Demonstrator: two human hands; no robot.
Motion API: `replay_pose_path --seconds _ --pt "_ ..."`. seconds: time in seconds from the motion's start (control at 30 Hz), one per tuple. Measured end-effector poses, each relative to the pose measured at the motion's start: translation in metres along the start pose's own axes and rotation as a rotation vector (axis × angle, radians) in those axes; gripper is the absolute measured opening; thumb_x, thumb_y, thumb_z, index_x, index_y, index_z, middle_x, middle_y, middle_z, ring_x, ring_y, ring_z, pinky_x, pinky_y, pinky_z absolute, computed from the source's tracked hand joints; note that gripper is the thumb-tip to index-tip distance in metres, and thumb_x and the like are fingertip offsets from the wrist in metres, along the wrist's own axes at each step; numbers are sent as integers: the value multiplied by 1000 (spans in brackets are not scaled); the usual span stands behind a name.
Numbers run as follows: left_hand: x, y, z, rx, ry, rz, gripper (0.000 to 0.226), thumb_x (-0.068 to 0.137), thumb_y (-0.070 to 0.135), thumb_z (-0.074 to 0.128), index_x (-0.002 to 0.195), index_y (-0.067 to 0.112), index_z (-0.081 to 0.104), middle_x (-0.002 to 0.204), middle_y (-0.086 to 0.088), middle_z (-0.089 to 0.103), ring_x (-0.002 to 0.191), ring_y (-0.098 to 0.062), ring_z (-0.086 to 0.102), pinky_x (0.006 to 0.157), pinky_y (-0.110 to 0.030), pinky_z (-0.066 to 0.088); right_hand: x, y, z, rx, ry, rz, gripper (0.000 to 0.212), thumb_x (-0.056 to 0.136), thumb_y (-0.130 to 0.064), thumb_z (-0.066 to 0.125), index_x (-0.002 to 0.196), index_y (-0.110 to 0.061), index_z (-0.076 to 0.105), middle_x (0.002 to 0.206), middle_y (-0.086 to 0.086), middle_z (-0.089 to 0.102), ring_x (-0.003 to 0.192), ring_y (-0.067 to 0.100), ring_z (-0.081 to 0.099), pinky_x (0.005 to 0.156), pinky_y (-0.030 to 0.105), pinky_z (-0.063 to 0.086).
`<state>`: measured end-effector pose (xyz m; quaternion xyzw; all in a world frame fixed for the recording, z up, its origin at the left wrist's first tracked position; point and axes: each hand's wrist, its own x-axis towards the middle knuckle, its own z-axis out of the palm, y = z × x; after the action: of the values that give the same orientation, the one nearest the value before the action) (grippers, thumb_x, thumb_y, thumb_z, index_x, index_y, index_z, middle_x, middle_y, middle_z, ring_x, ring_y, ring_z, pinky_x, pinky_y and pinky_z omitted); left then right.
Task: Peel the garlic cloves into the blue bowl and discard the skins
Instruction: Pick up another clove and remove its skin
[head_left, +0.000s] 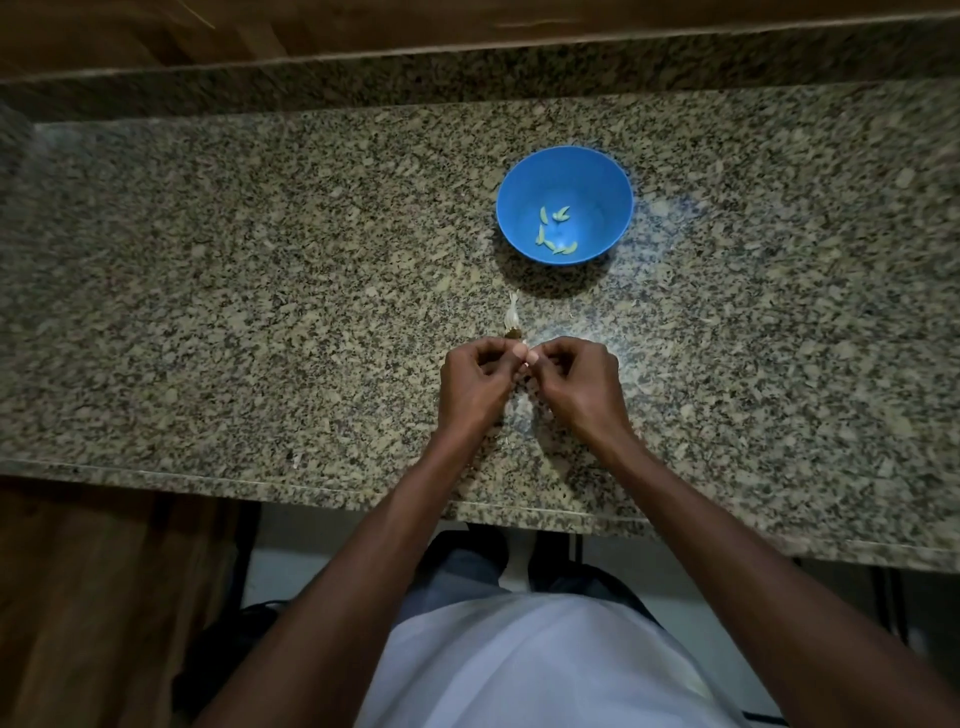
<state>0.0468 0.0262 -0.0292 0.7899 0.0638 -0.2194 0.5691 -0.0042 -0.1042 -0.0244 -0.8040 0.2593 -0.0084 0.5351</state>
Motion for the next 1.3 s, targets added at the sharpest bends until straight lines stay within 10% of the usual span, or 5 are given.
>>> replay_pose_path --seconds 0.23,0.67,0.97,1.13,1.3 --pt "-4 -6 10 -179 82 -87 18 95 21 74 106 7 75 97 -7 78 94 -21 75 85 -33 63 -6 9 18 -196 122 -253 10 101 -13 64 95 -9 71 87 1 69 79 13 65 70 28 56" --pt "24 1 -20 -384 -468 -104 10 103 7 58 108 7 67 93 -1 70 87 -9 66 82 -22 56 13 -20 -13 1158 -408 949 17 103 0 54 91 2 66 76 8 64 70 10 56 63 15 52" --pt "26 -3 -21 -609 -326 -245 8 101 3 61 106 5 66 102 -12 76 89 -16 71 85 -24 59 10 2 -6 336 -135 309 7 93 -9 77 99 -5 78 88 11 80 84 23 78 80 35 64" --pt "24 -2 -27 -692 -300 -269 11 98 4 66 108 1 67 106 -16 75 88 -15 72 83 -23 60 7 3 -4 -258 -104 9 22 88 -2 64 92 -15 82 84 -2 78 64 3 69 57 13 53" --pt "22 -4 -29 -672 -308 -270 11 98 6 66 109 5 68 97 -8 73 85 -11 69 85 -24 59 4 -1 -2 -237 -15 -35 20 94 -7 64 100 -14 82 89 0 79 73 7 73 69 28 63"
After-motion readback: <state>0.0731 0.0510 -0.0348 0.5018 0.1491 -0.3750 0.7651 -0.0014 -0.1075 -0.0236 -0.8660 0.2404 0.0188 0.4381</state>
